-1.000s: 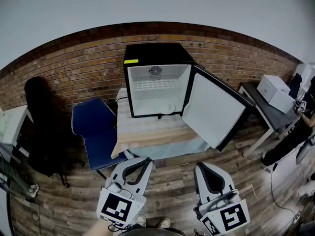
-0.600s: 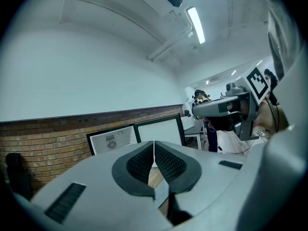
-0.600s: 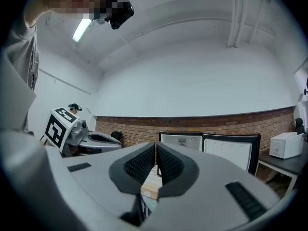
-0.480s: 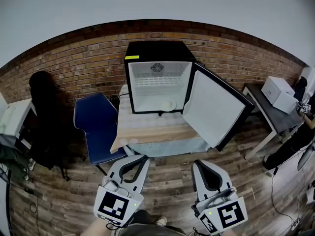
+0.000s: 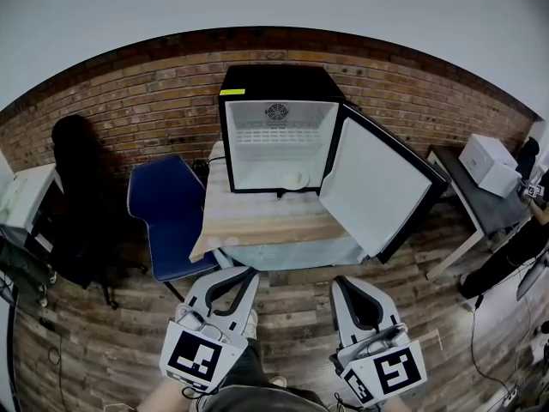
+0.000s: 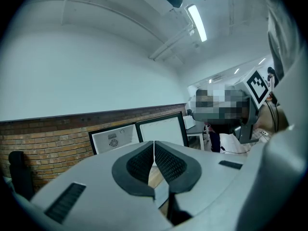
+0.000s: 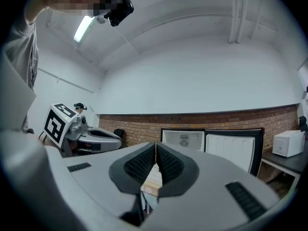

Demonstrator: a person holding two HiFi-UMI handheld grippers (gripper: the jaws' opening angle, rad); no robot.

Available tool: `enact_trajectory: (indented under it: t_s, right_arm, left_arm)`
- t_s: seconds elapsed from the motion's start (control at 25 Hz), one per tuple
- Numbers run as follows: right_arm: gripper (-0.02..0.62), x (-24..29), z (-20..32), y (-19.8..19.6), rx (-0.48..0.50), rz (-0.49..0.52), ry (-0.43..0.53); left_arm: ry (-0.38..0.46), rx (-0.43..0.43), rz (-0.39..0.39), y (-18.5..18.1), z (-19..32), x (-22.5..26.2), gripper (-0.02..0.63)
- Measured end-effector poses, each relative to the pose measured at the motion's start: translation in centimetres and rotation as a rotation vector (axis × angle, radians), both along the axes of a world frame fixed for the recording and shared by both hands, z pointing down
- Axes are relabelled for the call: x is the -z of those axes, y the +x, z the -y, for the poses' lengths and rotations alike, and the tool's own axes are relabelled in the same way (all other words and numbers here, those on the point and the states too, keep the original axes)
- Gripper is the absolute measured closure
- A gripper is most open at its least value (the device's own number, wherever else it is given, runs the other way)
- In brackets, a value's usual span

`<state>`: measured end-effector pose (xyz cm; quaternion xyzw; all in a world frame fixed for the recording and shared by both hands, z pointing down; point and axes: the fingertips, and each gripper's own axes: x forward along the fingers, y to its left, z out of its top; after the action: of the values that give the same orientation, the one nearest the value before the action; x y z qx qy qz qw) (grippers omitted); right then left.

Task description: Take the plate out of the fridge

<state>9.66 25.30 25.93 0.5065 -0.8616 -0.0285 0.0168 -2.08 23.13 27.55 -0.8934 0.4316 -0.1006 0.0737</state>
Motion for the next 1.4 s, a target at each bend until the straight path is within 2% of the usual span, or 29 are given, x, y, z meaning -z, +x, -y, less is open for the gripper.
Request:
enact_trajectory:
  t_s: [0.2, 0.68, 1.4]
  right_arm:
    - [0.563, -0.3, 1.7, 0.0, -0.005, -0.017, 0.000]
    - [0.563, -2.0, 8.7, 0.3, -0.021, -0.019, -0.023]
    - [0.563, -2.6, 24.3, -1.5, -0.053, -0.020, -0.091]
  left_arm:
    - [0.014, -0.014, 0.000, 0.2, 1.8, -0.2, 0.584]
    - [-0.011, -0.030, 0.006, 0.7, 8.7, -1.9, 0.584]
    - [-0.040, -0.095, 0.036, 0.1, 24.6, -2.0, 0.584]
